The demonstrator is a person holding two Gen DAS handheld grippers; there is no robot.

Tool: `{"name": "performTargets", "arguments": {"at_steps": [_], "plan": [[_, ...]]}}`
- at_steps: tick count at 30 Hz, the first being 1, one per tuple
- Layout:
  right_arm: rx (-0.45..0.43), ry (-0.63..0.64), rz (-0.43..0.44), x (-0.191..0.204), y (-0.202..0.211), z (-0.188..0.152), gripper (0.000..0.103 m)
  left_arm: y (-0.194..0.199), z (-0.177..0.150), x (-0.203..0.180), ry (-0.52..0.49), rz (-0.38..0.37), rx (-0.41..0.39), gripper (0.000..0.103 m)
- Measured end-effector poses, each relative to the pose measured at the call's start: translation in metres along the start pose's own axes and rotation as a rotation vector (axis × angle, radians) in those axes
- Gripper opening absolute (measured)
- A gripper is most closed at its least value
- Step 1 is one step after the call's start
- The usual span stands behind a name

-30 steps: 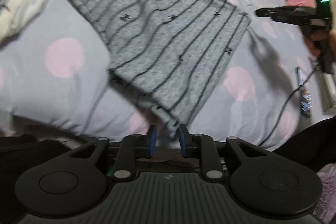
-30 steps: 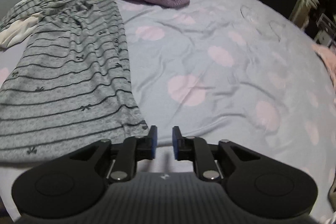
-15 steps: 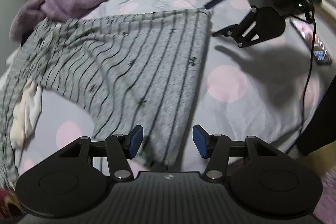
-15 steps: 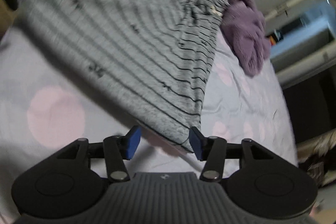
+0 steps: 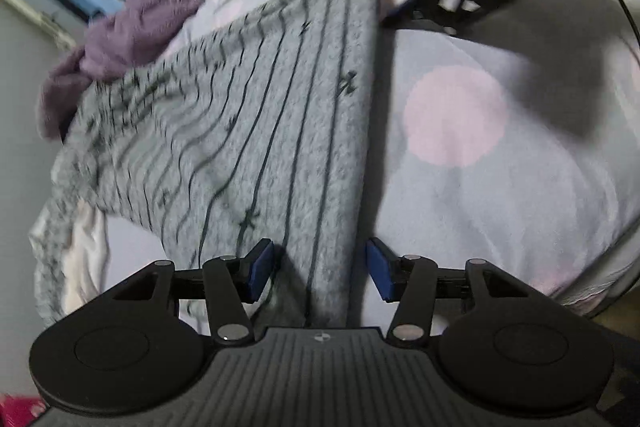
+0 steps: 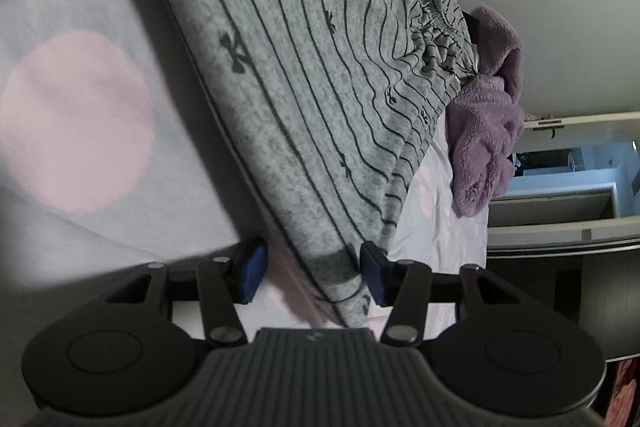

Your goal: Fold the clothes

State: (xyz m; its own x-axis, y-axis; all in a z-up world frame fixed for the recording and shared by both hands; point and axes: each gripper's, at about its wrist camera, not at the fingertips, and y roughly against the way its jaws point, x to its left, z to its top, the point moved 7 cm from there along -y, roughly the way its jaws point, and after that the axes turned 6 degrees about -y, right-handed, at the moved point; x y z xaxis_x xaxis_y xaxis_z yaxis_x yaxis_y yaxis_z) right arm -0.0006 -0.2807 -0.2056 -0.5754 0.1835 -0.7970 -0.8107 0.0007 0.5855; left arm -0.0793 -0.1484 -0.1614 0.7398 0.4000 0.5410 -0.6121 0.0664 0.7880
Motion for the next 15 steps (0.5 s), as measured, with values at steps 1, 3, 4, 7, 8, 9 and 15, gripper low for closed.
{"name": "performTargets", "arguments": {"at_steps": [1, 3, 4, 7, 8, 9, 15], "plan": [[-0.003, 0.017, -0.006, -0.001, -0.002, 0.000, 0.054, -0.001, 0.001, -0.002, -0.013, 0.017, -0.002, 0.048], [-0.008, 0.051, -0.019, -0.002, -0.004, -0.002, 0.053, -0.003, 0.004, -0.006, -0.038, 0.050, -0.005, 0.048], [-0.011, 0.063, -0.026, -0.002, -0.005, -0.002, 0.053, -0.004, 0.005, -0.008, -0.051, 0.067, -0.007, 0.048], [-0.023, 0.081, -0.044, 0.001, -0.008, -0.003, 0.049, -0.009, 0.005, -0.002, -0.022, 0.071, 0.001, 0.047], [-0.028, 0.092, -0.051, 0.002, -0.010, -0.003, 0.045, -0.011, 0.004, 0.001, -0.012, 0.063, 0.004, 0.043], [-0.032, 0.104, -0.061, 0.004, -0.012, -0.003, 0.042, -0.012, 0.004, 0.003, -0.005, 0.058, 0.006, 0.033], [-0.010, 0.063, -0.095, -0.004, -0.017, -0.001, 0.018, 0.002, 0.003, 0.029, 0.092, 0.009, -0.021, 0.010]]}}
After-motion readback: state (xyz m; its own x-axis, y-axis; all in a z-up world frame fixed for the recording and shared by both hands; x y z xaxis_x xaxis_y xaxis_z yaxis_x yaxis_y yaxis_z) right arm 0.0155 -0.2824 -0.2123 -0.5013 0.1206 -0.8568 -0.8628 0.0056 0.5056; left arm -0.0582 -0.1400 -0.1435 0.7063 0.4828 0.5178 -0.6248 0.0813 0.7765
